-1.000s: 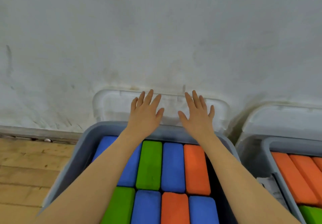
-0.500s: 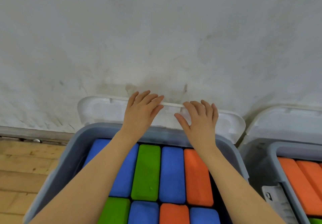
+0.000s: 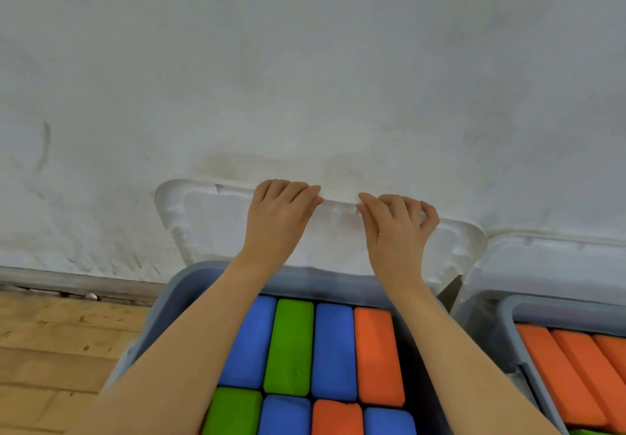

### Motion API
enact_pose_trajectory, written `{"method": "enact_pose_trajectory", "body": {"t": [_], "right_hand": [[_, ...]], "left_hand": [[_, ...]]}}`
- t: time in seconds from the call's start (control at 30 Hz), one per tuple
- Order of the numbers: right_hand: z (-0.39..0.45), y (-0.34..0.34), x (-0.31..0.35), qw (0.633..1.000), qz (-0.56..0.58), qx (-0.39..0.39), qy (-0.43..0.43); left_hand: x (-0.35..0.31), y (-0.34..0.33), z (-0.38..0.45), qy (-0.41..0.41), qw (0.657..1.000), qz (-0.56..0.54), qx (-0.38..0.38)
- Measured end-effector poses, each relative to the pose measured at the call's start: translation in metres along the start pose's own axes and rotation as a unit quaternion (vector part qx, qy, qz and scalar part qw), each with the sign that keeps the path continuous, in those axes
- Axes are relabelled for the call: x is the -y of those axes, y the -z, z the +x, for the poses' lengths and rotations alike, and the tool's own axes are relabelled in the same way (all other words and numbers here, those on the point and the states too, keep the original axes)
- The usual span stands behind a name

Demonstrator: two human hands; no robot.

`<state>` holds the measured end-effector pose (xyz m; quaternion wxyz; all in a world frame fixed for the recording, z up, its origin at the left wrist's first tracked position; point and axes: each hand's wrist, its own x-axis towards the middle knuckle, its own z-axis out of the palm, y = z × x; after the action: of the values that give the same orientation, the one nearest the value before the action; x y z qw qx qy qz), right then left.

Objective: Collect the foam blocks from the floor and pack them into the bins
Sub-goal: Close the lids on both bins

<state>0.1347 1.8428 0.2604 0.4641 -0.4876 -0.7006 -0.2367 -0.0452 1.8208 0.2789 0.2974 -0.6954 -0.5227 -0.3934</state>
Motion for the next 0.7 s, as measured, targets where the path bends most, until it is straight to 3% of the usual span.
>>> {"method": "enact_pose_trajectory", "body": {"t": [0.3, 0.43, 0.53, 0.7], "right_hand": [[0.040, 0.091, 0.026, 0.997, 0.016, -0.078, 0.011], [0.011, 0.121, 0.027, 0.996, -0.039, -0.060, 0.053], [-0.019, 0.142, 0.027, 0.996, -0.016, -0.052, 0.068], [-0.064, 0.170, 0.016, 0.991, 0.018, 0.019, 0.129]], "left_hand": [[-0.027, 0.095, 0.043, -0.061, 0.995, 0.044, -0.068], [-0.048, 0.119, 0.008, -0.077, 0.990, 0.079, -0.085], [-0.068, 0.133, -0.023, -0.081, 0.991, 0.073, -0.084], [-0.092, 0.151, -0.070, -0.100, 0.989, 0.105, -0.008]]}}
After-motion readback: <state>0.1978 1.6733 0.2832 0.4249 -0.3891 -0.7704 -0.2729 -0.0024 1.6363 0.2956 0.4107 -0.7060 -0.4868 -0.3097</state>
